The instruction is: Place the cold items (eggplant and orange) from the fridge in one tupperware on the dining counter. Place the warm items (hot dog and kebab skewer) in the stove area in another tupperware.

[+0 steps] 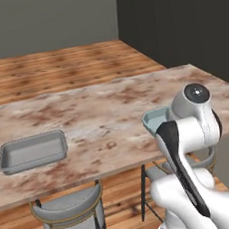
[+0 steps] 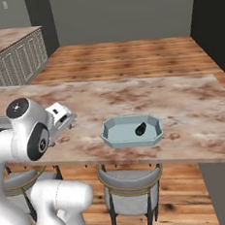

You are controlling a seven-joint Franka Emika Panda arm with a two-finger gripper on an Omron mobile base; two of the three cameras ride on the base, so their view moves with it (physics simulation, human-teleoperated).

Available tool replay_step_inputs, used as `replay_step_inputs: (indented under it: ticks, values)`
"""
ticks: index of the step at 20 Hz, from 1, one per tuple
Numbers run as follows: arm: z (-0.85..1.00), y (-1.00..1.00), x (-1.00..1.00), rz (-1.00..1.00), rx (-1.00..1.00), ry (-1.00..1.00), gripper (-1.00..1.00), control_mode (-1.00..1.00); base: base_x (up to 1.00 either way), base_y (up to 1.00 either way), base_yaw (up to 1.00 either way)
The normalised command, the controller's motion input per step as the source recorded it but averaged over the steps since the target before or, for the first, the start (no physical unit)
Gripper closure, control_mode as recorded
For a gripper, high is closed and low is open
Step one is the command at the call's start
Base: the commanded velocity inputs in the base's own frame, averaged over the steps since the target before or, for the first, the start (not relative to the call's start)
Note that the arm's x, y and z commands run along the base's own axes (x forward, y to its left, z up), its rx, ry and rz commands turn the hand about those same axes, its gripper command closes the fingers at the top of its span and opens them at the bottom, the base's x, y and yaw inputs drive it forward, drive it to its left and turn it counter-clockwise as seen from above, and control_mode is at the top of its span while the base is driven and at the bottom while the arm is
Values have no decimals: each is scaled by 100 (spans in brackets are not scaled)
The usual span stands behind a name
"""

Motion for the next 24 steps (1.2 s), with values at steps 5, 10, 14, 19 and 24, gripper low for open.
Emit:
replay_step_inputs:
  ticks: [5, 10, 14, 19, 24]
  values:
    - [-26, -42, -31, 1, 1, 0, -100, -100, 0, 0, 0]
    - [-9, -11, -35, 0, 0, 0, -100, -100, 0, 0, 0]
    - [0, 0, 0, 0, 0, 0, -100, 100, -81, -11, 6]
    - [0, 0, 0, 0, 0, 0, -100, 100, -98, 1, 35]
    - [0, 0, 0, 0, 0, 0, -100, 100, -99, 49, 34]
